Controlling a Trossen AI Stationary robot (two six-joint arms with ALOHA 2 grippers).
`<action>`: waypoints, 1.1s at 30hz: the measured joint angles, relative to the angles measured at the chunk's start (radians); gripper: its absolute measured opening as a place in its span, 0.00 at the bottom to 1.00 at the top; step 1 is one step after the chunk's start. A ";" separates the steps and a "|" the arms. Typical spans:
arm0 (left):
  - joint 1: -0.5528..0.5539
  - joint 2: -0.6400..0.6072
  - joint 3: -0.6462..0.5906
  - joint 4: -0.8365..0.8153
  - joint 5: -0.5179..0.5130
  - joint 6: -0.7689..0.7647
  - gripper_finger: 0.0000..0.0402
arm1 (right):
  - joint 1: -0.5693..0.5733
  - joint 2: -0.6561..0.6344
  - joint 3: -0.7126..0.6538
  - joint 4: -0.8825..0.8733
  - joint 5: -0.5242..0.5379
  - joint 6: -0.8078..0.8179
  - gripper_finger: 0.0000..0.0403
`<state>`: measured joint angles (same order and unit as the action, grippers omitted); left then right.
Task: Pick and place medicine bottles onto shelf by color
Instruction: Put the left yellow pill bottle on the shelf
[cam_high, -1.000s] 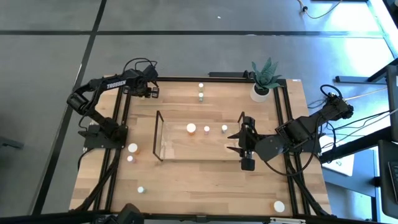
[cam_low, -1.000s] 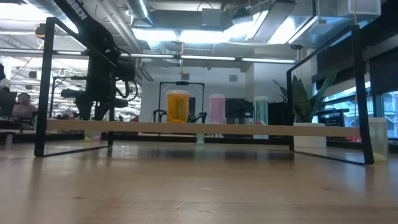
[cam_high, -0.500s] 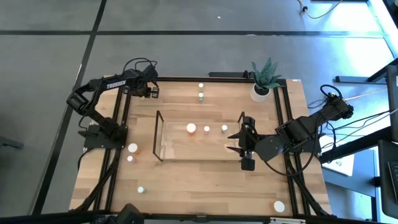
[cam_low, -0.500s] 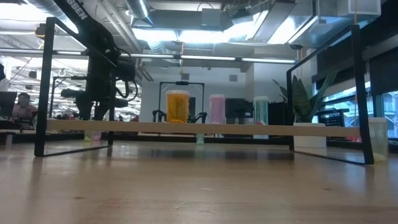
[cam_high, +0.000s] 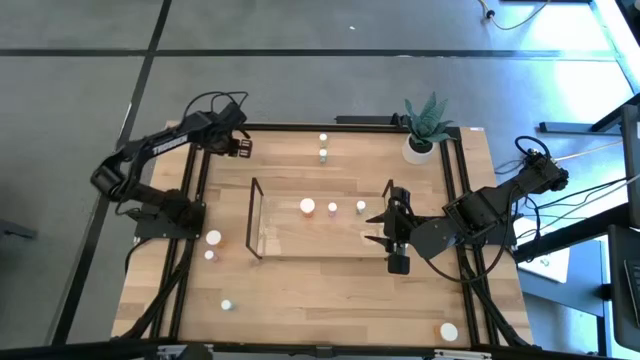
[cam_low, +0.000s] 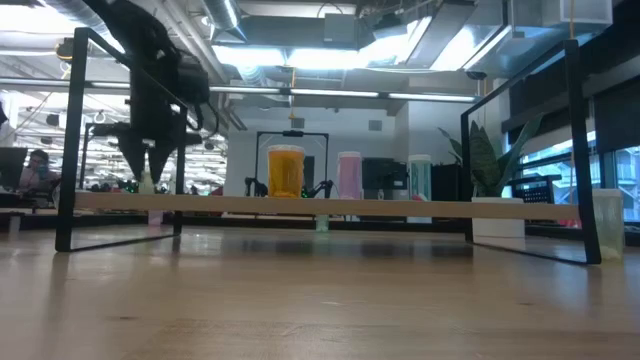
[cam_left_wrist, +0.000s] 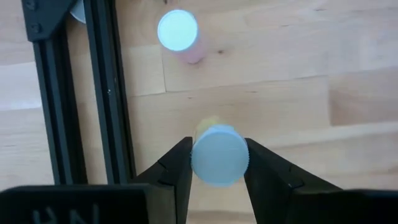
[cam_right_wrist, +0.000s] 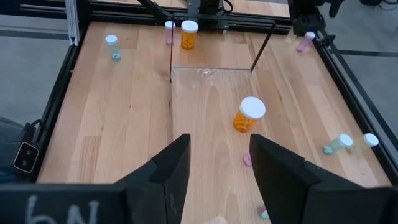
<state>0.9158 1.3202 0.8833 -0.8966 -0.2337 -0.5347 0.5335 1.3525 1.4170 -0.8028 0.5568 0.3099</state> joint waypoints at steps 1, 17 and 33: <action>-0.008 -0.022 0.000 -0.005 0.000 0.001 0.29 | 0.000 0.000 0.000 -0.001 0.000 0.000 0.42; -0.216 -0.201 0.305 -0.313 -0.002 0.034 0.29 | 0.000 0.000 0.000 -0.002 0.000 0.000 0.42; -0.631 -0.079 0.685 -0.504 -0.026 0.130 0.29 | 0.000 0.000 0.000 -0.003 0.032 0.024 0.42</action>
<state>0.2852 1.2409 1.5682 -1.4002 -0.2600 -0.4045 0.5335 1.3529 1.4170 -0.8061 0.5886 0.3344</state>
